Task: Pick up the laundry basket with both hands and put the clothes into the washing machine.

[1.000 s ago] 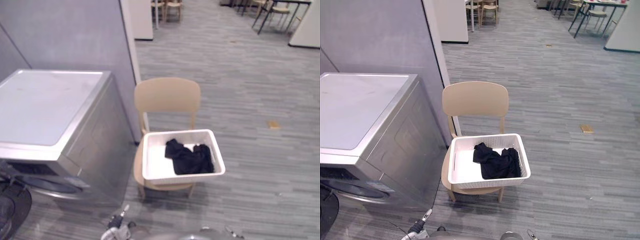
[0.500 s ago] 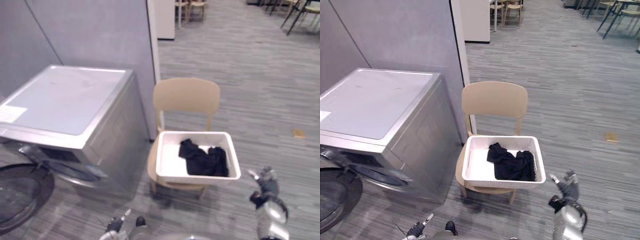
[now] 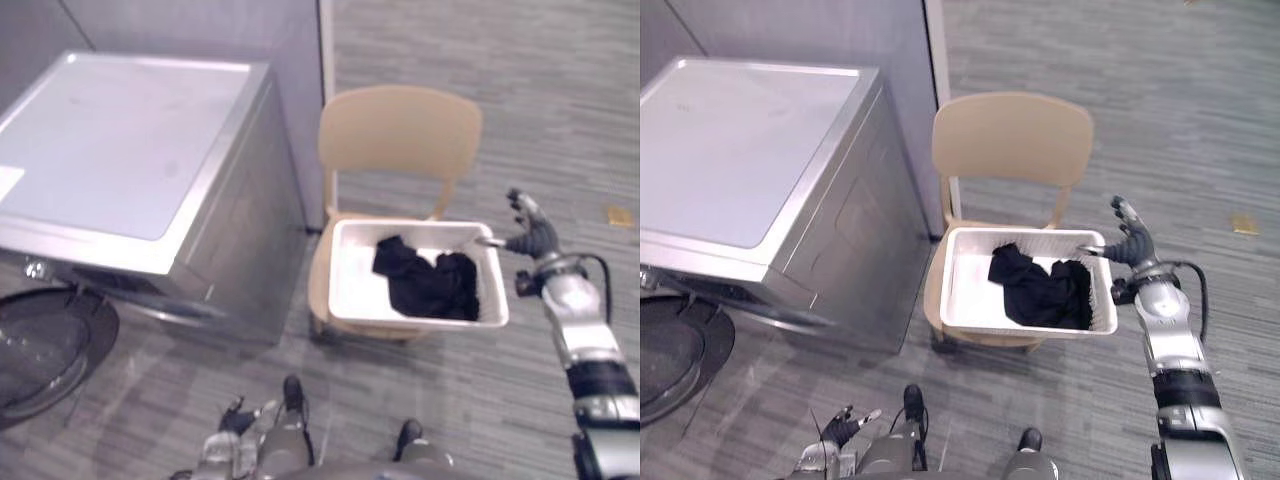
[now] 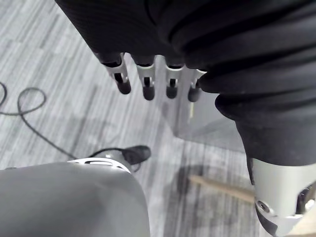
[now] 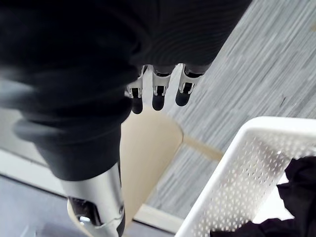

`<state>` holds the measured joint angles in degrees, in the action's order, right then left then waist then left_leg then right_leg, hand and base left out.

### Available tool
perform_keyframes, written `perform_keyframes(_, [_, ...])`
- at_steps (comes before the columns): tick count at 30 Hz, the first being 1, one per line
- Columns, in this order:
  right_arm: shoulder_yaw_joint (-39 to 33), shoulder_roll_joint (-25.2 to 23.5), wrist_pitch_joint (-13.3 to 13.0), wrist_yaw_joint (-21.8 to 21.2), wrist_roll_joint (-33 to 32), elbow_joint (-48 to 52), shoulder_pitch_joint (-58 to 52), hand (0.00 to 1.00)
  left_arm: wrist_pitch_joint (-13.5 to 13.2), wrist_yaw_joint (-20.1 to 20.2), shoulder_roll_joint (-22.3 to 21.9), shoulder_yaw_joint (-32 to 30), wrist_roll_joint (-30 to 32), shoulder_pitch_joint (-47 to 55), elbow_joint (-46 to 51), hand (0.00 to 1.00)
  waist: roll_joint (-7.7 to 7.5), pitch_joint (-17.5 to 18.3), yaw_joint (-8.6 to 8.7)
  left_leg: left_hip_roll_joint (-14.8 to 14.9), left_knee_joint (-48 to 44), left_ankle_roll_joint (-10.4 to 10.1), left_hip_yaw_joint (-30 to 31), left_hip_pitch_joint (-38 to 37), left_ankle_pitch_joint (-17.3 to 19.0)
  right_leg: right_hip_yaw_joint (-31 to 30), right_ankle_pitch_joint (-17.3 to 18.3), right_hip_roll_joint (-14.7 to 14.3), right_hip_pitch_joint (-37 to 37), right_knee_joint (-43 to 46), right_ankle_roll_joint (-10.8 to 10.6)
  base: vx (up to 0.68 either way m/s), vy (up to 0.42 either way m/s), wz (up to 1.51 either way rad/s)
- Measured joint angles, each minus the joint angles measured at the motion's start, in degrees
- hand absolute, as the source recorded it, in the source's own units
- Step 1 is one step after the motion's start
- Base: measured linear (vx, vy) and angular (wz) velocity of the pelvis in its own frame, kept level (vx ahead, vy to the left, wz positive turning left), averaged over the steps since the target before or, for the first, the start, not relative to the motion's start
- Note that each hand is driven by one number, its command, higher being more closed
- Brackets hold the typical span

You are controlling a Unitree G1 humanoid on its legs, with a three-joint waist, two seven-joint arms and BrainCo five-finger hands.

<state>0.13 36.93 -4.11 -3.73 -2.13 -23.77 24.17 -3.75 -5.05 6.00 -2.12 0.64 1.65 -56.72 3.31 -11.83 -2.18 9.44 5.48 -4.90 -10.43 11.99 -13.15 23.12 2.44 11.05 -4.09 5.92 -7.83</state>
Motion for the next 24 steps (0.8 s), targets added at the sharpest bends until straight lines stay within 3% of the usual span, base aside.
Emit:
perform_keyframes(10, [12.80, 4.77, 0.07, -2.81, -0.05, -4.55, 12.39, 0.00, -0.64, -0.37, 0.97, 2.71, -0.29, -5.26, 2.15, 0.00, -0.42, -8.13, -0.51, -0.75, -0.04, 0.77, 2.13, 4.27, -1.14, 0.55, -0.18, 0.85, -4.38, 2.33, 0.12, -0.02, 0.009, 0.05])
perform_keyframes(17, [14.03, 5.38, 0.41, -2.17, -0.02, -11.03, 16.29, 0.00, -1.16, -1.64, 0.98, 3.20, -5.63, -7.46, 3.15, 0.00, 0.35, -10.79, -0.91, -1.05, -0.07, 1.11, 3.88, 6.49, -1.85, 1.83, -0.09, 1.20, -6.20, 4.02, 0.15, -0.02, 0.009, 0.10])
perform_keyframes(18, [14.03, 5.73, 0.74, -1.38, 0.01, -12.88, 16.77, 0.00, -1.23, -1.84, 0.96, 3.26, -7.08, -8.50, 3.35, 0.00, 0.33, -11.64, -1.86, -1.25, -0.08, 1.19, 4.09, 6.59, -1.92, 1.84, 0.46, 1.55, -6.51, 4.85, 0.11, -0.04, 0.014, 0.11])
perform_keyframes(24, [13.87, 5.74, 1.57, 0.49, 0.75, -18.44, 19.82, 0.00, -1.78, -4.06, 0.99, 3.80, -8.00, -9.59, 5.22, 0.00, 0.44, -13.25, -2.23, -1.58, -1.81, 1.56, 5.27, 9.83, -2.19, 2.16, 0.95, 2.55, -9.23, 7.16, 0.19, -0.04, 0.004, 0.09])
